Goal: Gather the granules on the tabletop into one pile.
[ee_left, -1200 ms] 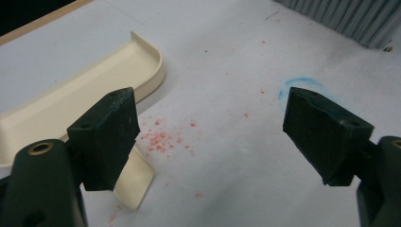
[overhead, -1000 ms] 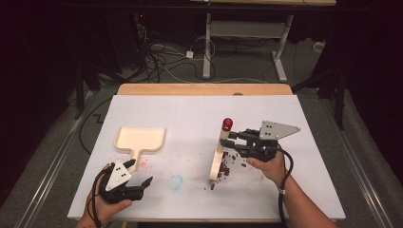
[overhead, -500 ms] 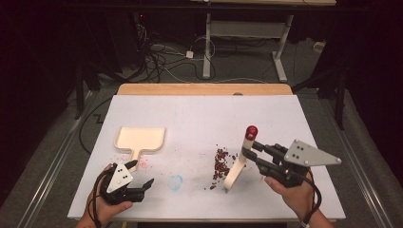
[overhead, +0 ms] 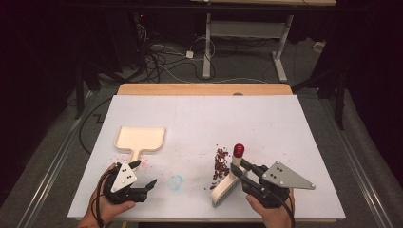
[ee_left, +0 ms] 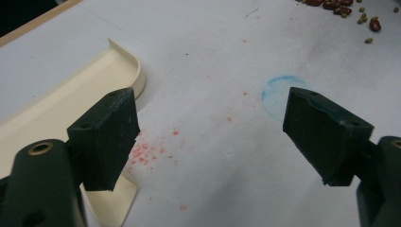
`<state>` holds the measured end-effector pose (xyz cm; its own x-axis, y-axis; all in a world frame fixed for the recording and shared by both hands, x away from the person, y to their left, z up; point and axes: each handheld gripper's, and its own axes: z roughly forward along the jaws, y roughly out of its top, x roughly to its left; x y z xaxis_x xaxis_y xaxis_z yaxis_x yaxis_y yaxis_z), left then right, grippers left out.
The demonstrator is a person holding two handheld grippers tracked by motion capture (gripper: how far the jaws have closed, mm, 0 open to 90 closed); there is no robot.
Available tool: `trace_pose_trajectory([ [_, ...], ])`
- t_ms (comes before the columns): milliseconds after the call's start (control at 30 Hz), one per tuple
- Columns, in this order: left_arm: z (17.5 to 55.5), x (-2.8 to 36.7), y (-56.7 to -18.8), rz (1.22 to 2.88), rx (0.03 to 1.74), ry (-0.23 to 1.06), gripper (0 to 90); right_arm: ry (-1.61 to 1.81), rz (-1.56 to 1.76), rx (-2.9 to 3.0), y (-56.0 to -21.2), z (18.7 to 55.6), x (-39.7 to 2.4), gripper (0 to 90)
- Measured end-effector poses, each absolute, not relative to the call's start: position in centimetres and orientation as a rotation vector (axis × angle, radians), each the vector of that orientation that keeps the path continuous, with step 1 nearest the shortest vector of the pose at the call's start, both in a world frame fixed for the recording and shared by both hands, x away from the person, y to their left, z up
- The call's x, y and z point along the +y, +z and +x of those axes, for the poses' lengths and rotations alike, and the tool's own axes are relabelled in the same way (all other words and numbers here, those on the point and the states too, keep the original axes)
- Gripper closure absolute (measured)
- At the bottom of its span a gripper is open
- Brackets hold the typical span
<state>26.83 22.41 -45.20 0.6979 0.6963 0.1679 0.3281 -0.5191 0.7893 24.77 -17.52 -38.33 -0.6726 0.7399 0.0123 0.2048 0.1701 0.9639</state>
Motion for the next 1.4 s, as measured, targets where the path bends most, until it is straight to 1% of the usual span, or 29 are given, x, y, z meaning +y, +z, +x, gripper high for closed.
trace_pose_trajectory([
  [200, 26.8, 22.4, -45.3, 2.14, 0.771, 0.624, 18.5, 1.49, 0.87, 1.94, -38.7, 25.9, -15.7, 70.2],
  [467, 26.8, 22.3, -45.5, 2.15, 0.787, 0.602, 18.5, 1.473, 0.97, 1.86, -39.1, 29.4, -16.5, 70.1],
  [667, 26.8, 22.3, -45.6, 2.154, 0.79, 0.606, 18.5, 1.462, 1.002, 1.812, -38.7, 30.6, -17.4, 70.2],
  [1033, 26.8, 22.5, -45.4, 2.144, 0.792, 0.623, 18.5, 1.54, 1.012, 1.722, -36.6, 29.7, -20.9, 70.2],
  [1167, 26.8, 22.4, -45.4, 2.148, 0.774, 0.638, 18.5, 1.546, 0.954, 1.783, -36.2, 29.3, -22.6, 70.1],
  [1300, 26.8, 22.2, -45.5, 2.161, 0.777, 0.627, 18.5, 1.472, 0.935, 1.835, -35.8, 29.7, -24.4, 70.1],
  [1400, 26.8, 22.2, -45.4, 2.16, 0.776, 0.624, 18.5, 1.454, 0.892, 1.902, -35.9, 30.8, -25.8, 70.1],
])
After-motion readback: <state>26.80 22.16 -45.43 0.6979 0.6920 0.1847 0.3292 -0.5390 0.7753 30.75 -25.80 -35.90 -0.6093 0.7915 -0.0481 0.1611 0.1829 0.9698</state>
